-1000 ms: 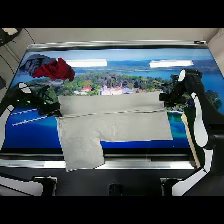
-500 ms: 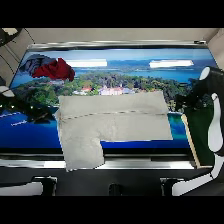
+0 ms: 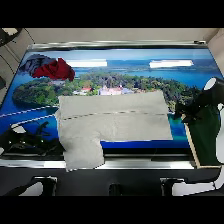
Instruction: Fold the shirts.
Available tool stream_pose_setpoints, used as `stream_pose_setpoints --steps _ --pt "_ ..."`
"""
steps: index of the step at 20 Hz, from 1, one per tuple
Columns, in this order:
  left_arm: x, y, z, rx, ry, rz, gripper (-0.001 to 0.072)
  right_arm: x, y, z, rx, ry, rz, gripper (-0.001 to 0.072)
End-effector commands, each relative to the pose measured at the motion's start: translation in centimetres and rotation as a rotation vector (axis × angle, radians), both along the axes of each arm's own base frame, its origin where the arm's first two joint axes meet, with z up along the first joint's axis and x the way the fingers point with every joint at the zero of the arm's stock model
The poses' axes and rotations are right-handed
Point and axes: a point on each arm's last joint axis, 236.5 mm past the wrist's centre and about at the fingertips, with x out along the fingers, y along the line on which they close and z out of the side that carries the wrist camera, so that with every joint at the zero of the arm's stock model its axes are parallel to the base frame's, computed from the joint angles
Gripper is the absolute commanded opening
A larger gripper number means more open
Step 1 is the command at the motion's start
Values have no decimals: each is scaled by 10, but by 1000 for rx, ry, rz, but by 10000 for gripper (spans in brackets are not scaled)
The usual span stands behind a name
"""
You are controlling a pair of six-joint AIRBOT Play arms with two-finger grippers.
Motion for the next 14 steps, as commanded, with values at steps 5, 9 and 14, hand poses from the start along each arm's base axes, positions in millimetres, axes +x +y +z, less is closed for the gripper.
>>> stream_pose_setpoints --steps 5,9,14 --pt "-6 -13 -25 32 -18 57 252 -35 6 -16 -10 26 5 474" --pt "-2 -11 -27 43 -31 68 31 -59 13 -37 -10 30 9 475" --pt "-2 -11 -27 43 -31 68 31 -54 25 -68 26 -21 -33 449"
